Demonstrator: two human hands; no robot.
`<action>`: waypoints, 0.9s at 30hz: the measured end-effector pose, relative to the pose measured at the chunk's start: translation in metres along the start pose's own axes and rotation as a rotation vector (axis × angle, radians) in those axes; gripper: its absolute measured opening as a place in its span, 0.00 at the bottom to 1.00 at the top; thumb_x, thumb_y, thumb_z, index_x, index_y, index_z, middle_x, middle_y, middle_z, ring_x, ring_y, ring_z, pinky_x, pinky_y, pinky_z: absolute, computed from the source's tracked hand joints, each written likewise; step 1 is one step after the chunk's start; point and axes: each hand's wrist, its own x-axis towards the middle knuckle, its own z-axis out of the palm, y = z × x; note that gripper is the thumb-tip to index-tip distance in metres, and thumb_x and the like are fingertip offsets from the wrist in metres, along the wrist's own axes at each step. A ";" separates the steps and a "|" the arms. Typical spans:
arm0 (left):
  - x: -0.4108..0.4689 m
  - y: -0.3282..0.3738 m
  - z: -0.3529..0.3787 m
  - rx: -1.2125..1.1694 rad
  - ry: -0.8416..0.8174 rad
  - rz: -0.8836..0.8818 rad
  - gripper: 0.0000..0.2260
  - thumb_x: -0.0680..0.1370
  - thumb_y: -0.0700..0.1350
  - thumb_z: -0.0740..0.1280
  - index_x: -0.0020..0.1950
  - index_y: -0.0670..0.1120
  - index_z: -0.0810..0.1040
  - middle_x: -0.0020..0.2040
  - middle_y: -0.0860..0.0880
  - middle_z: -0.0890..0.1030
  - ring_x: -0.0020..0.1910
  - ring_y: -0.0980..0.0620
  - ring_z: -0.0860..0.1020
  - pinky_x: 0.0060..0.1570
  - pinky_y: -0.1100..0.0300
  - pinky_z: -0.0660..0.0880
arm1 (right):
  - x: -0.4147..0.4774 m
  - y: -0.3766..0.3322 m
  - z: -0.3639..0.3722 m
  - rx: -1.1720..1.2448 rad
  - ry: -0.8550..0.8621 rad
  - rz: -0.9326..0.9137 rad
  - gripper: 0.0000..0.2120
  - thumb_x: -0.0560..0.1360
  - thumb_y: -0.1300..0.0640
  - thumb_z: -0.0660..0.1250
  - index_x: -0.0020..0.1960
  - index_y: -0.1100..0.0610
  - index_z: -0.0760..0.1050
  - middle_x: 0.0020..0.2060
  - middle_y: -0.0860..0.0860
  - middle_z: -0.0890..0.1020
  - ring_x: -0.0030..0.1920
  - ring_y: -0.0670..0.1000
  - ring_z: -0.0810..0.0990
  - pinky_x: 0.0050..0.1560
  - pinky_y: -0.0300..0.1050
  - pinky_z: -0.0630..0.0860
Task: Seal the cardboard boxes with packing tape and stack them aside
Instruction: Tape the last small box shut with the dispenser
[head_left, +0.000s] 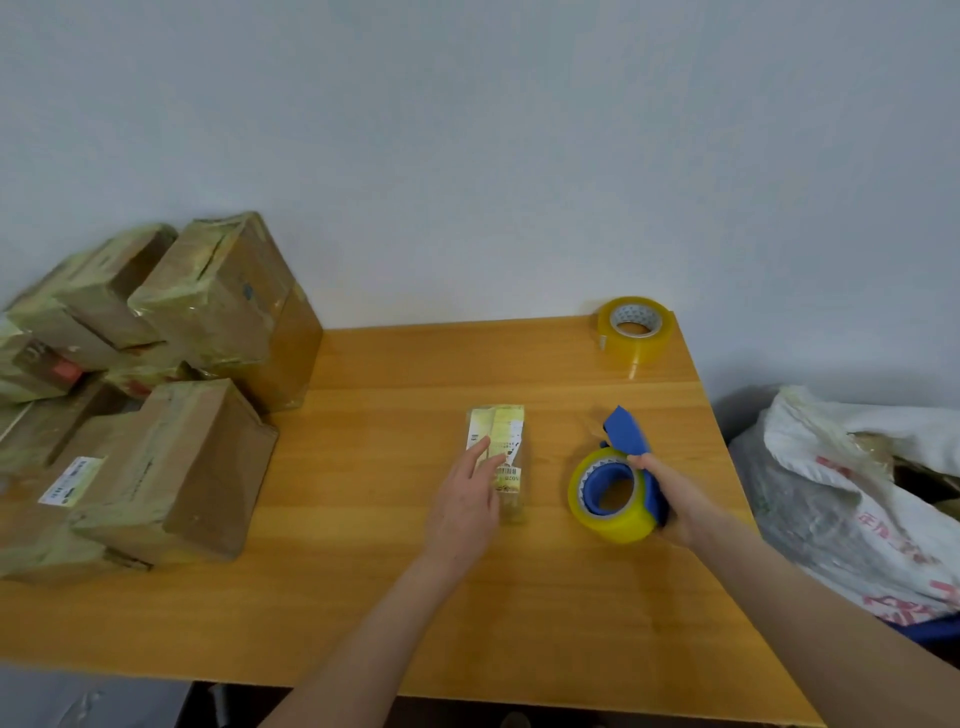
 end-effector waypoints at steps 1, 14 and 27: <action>-0.002 -0.003 0.000 0.004 0.009 -0.014 0.19 0.79 0.36 0.59 0.70 0.45 0.71 0.75 0.51 0.64 0.71 0.52 0.66 0.64 0.58 0.70 | 0.000 0.002 0.001 0.011 0.006 0.005 0.15 0.74 0.51 0.71 0.55 0.59 0.77 0.48 0.58 0.82 0.45 0.59 0.80 0.47 0.55 0.78; -0.002 -0.012 -0.009 -0.164 -0.012 -0.402 0.25 0.83 0.47 0.57 0.78 0.44 0.54 0.74 0.46 0.66 0.71 0.48 0.66 0.67 0.54 0.67 | -0.050 -0.008 0.080 -1.011 0.079 -0.578 0.27 0.81 0.48 0.61 0.75 0.59 0.61 0.74 0.55 0.66 0.70 0.54 0.68 0.66 0.48 0.67; 0.023 0.009 0.019 -0.463 -0.129 -0.592 0.10 0.80 0.43 0.64 0.60 0.43 0.75 0.56 0.48 0.80 0.47 0.53 0.75 0.38 0.64 0.69 | -0.024 0.024 0.121 -0.897 0.040 -0.430 0.13 0.82 0.54 0.59 0.63 0.60 0.70 0.54 0.55 0.81 0.49 0.54 0.79 0.39 0.42 0.70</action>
